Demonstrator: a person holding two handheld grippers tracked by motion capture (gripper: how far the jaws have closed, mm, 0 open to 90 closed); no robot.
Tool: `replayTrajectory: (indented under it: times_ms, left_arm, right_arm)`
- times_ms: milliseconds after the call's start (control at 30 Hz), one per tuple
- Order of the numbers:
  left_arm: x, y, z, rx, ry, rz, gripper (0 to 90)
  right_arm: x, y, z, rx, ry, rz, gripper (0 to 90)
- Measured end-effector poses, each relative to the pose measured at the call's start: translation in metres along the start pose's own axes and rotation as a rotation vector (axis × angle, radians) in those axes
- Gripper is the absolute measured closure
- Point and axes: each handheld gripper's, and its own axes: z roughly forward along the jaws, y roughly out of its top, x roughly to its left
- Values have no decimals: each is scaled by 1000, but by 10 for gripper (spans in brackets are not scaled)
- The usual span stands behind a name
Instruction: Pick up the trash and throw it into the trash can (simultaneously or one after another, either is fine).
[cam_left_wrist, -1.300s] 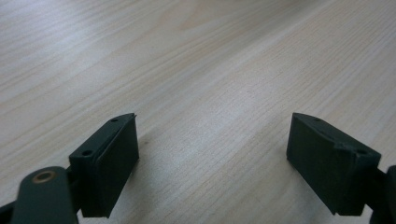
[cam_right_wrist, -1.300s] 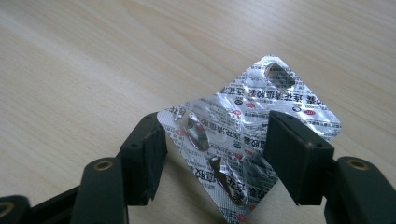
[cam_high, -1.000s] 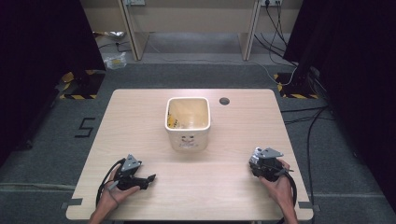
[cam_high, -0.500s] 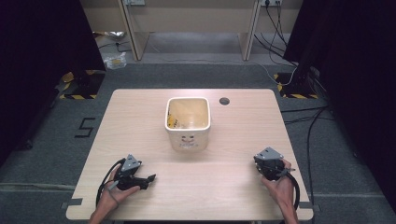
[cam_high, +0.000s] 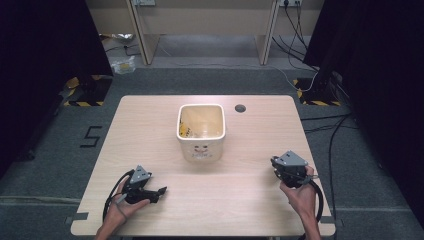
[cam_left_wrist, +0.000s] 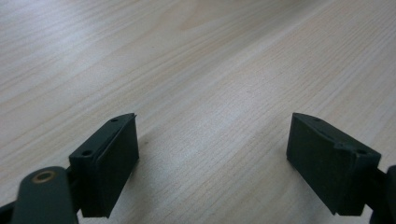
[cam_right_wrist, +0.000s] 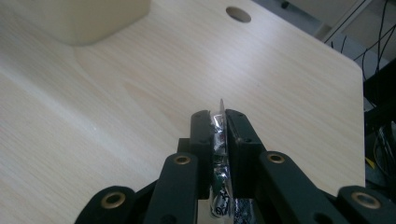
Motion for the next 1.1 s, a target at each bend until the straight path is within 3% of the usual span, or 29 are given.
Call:
replayTrajectory:
  times_ms: [200, 400, 833, 1100]
  left_arm:
    - [0, 0, 0, 0, 0, 0, 157]
    - [0, 0, 0, 0, 0, 0, 157]
    - [0, 0, 0, 0, 0, 0, 157]
    - [0, 0, 0, 0, 0, 0, 158]
  right_arm:
    - [4, 23, -11, -78, 36, 2, 825]
    - [8, 34, -15, -110, 54, -6, 825]
    - [8, 50, -18, -162, 74, 0, 825]
    - [9, 52, -15, -162, 86, 8, 825]
